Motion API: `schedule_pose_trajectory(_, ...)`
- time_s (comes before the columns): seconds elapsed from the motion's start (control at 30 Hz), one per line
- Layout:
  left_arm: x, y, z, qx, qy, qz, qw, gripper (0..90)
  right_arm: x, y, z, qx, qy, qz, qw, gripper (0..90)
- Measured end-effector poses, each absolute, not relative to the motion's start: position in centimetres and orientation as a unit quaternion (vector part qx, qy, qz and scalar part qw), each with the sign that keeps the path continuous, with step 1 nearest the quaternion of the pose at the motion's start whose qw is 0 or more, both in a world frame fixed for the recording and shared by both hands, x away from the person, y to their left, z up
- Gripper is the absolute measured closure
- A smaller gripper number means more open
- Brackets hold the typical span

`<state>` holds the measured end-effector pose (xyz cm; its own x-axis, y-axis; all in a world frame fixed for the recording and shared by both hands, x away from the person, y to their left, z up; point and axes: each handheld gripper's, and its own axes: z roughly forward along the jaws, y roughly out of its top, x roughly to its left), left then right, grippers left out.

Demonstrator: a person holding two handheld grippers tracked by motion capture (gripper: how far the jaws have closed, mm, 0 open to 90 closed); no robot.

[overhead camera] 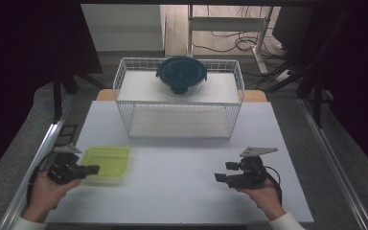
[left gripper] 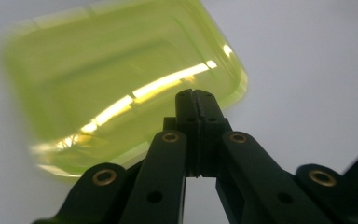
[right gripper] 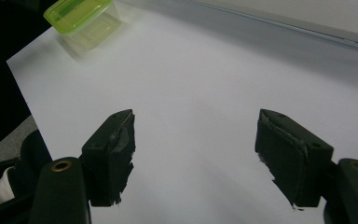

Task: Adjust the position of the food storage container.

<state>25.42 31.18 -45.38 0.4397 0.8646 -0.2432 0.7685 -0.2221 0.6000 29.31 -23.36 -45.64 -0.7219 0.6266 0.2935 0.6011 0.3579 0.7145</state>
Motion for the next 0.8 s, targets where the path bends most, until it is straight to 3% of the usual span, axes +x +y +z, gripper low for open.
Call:
schedule_pose_trajectory(0.07,26.6,33.1,-44.8,0.768,0.549,0.113,0.309,90.0,29.3,-23.3,-45.6,0.372,0.824,0.427,0.015,28.5)
schedule_pose_trajectory(0.3,29.8,37.1,-47.6,0.746,0.605,0.1,0.259,90.0,29.3,-23.3,-45.7,0.373,0.825,0.425,0.015,28.5)
schedule_pose_trajectory(0.8,31.2,35.2,-50.6,0.762,0.605,0.071,0.219,90.0,29.3,-23.3,-46.0,0.375,0.827,0.419,0.016,28.5)
